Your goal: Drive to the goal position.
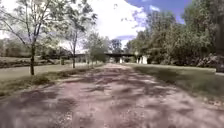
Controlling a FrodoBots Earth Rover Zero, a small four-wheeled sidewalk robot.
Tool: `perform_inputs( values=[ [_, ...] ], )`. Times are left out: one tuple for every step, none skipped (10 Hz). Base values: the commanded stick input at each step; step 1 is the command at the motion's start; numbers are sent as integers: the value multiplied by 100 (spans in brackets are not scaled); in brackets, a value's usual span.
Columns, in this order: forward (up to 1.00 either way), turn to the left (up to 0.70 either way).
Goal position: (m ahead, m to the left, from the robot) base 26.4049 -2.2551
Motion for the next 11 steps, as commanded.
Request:
perform_inputs(
  values=[
    [100, 0],
    [100, 0],
    [100, 0],
    [100, 0],
    [100, 0],
    [100, 0],
    [100, 0],
    [100, 0],
    [100, 0],
    [100, 0],
    [100, 0]
  ],
)
